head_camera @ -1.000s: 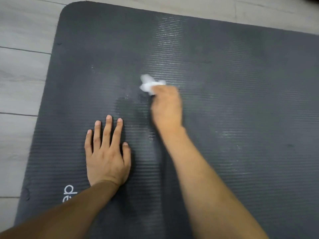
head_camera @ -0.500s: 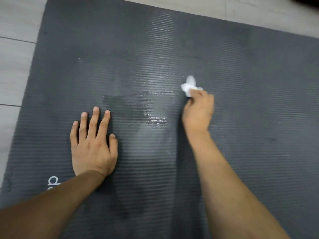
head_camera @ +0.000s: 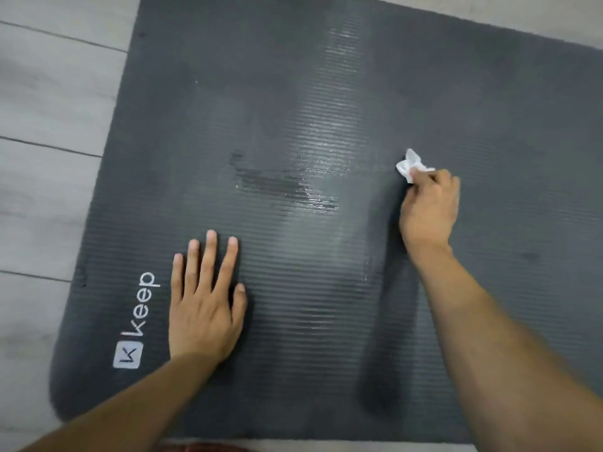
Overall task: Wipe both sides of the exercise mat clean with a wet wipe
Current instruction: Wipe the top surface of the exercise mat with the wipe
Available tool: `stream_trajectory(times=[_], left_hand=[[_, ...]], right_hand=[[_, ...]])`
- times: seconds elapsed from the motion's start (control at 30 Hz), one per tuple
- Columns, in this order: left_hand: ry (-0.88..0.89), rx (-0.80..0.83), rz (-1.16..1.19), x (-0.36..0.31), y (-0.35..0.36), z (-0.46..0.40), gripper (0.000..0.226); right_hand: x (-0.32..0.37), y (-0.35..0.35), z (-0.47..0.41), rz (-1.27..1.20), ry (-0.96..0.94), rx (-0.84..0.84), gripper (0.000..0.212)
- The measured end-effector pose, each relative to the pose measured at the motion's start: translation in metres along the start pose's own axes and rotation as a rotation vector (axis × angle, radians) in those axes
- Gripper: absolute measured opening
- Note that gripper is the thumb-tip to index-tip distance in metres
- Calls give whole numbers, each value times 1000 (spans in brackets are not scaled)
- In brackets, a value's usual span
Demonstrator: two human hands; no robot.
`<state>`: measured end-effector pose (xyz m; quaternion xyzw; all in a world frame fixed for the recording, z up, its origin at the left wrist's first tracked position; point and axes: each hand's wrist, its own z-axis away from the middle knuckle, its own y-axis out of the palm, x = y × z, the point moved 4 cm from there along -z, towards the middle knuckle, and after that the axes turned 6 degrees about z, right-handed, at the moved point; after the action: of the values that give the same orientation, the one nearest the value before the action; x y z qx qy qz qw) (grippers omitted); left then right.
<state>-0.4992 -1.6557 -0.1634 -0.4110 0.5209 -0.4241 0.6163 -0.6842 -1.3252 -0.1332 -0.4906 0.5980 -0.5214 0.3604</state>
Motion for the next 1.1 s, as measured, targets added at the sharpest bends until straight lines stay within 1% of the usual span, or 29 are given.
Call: stream_trajectory(times=[0.07, 0.1, 0.13, 0.17, 0.23, 0.27, 0.3, 0.33, 0.37, 0.4, 0.43, 0.5, 0.57, 0.6, 0.63, 0.67, 0.7, 0.73, 0.77, 0.83, 0.87, 0.9, 0.93, 1.0, 1.1], left_hand=[[-15, 8, -13, 1, 5, 0, 70], [-20, 17, -22, 2, 6, -3, 70], [-21, 17, -30, 2, 6, -5, 71], [-19, 12, -36, 3, 6, -5, 71], [-6, 7, -40, 4, 9, -2, 70], [6, 3, -37, 4, 9, -2, 69], [13, 1, -37, 5, 10, -3, 67], [7, 6, -40, 7, 10, -4, 67], [-5, 9, -45, 8, 9, -4, 69], [-13, 8, -48, 8, 8, -3, 70], [-17, 7, -45, 7, 7, -3, 70], [-12, 14, -36, 4, 6, -5, 70], [-15, 8, -32, 4, 7, -6, 70], [-20, 7, -37, 5, 7, -5, 70], [-23, 6, -40, 5, 7, -4, 70], [-25, 3, -39, 5, 7, -4, 70], [-24, -4, -37, 4, 7, -4, 70], [-21, -13, -39, 4, 6, -4, 70], [-15, -23, -42, 4, 7, -4, 70], [-2, -41, -47, 6, 8, -5, 70], [2, -50, -48, 7, 8, -5, 70], [5, -59, -46, 8, 8, -5, 69], [4, -63, -43, 8, 8, -6, 68], [-10, -71, -40, 6, 6, -6, 68], [-17, -78, -20, 3, 5, -5, 68]], right_hand=[[35, 7, 14, -90, 146, -59, 35], [65, 11, 25, -150, 127, -76, 37], [102, 15, 40, -213, 34, -75, 38], [142, 17, 56, -274, -102, -52, 38], [221, 16, 90, -309, -385, 58, 35], [249, 13, 105, -299, -506, 102, 35], [262, 11, 113, -293, -593, 128, 36], [258, 11, 113, -295, -649, 138, 37], [240, 10, 108, -292, -664, 124, 37], [211, 10, 101, -269, -639, 98, 36], [171, 11, 90, -226, -574, 65, 36], [79, 10, 66, -119, -378, -18, 37], [11, 2, 51, -83, -141, -27, 41], [-2, 0, 51, -96, -18, -30, 42], [0, 0, 54, -113, 85, -38, 41], [17, 0, 59, -137, 143, -46, 41], [48, 2, 65, -159, 134, -31, 40], [87, 2, 73, -189, 58, -11, 39], [131, 2, 85, -224, -73, 14, 38], [213, -3, 117, -244, -399, 90, 35], [237, -7, 130, -233, -526, 122, 35], [243, -8, 135, -222, -607, 137, 34], [231, -7, 132, -224, -640, 128, 32], [175, -2, 115, -192, -587, 78, 31], [42, -2, 82, -106, -342, -7, 38]])
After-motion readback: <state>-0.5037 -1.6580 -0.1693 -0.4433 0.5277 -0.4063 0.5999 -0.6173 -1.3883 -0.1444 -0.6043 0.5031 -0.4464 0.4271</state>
